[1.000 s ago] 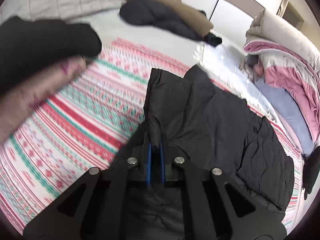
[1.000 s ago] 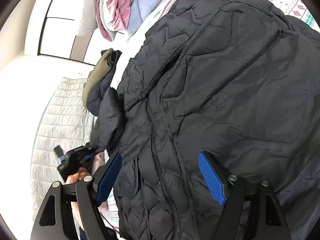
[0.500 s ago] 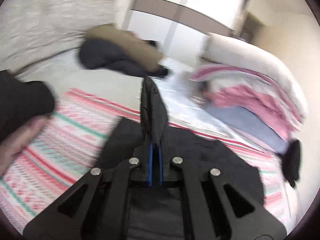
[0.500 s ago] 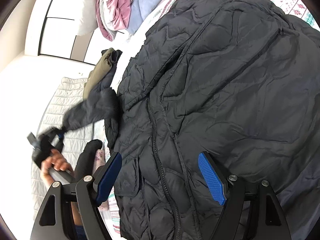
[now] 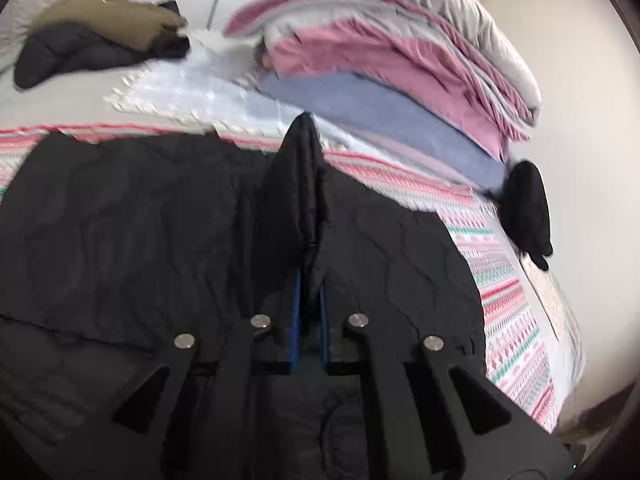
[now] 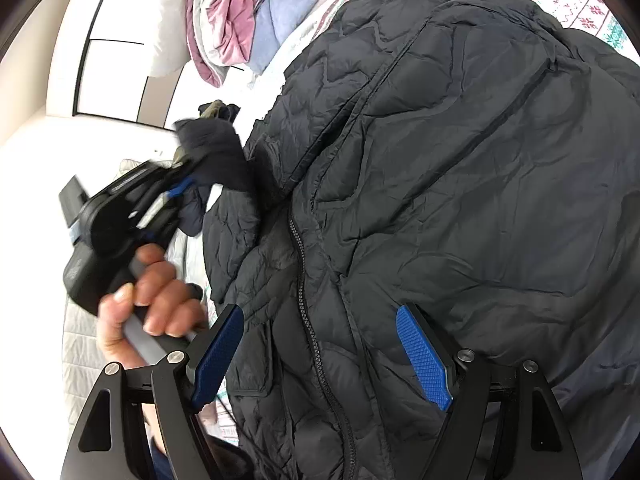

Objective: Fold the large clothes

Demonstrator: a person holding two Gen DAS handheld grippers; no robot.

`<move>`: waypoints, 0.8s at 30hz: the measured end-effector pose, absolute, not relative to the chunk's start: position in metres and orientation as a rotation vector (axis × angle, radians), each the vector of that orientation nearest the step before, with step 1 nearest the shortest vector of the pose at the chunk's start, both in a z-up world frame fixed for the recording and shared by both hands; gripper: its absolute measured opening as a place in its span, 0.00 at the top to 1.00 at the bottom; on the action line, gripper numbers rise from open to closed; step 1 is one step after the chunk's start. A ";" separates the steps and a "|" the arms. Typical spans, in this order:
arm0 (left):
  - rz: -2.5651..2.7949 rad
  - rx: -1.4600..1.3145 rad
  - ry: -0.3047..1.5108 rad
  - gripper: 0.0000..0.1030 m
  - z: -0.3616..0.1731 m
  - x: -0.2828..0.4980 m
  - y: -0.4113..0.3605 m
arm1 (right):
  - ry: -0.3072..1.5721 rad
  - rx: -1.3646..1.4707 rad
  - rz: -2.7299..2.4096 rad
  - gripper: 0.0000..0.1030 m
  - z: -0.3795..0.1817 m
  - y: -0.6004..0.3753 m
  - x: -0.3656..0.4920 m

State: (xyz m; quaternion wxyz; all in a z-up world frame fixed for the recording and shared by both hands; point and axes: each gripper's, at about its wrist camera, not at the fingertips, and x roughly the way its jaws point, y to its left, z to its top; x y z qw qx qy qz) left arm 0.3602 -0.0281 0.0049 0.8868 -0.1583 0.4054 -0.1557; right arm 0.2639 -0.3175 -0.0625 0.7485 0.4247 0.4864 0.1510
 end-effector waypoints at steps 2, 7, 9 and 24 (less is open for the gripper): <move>-0.360 -0.328 0.901 0.75 -0.004 0.359 -0.033 | 1.061 0.932 0.325 0.22 -0.063 -0.318 0.263; -0.389 -0.370 0.939 0.60 -0.012 0.342 -0.009 | 1.058 0.934 0.327 0.22 -0.061 -0.319 0.262; -0.385 -0.454 0.951 0.57 -0.012 0.328 0.013 | 1.058 0.932 0.332 0.22 -0.061 -0.319 0.263; 0.027 -0.398 0.873 0.27 0.028 0.154 0.107 | 1.050 0.843 0.308 0.22 -0.056 -0.306 0.267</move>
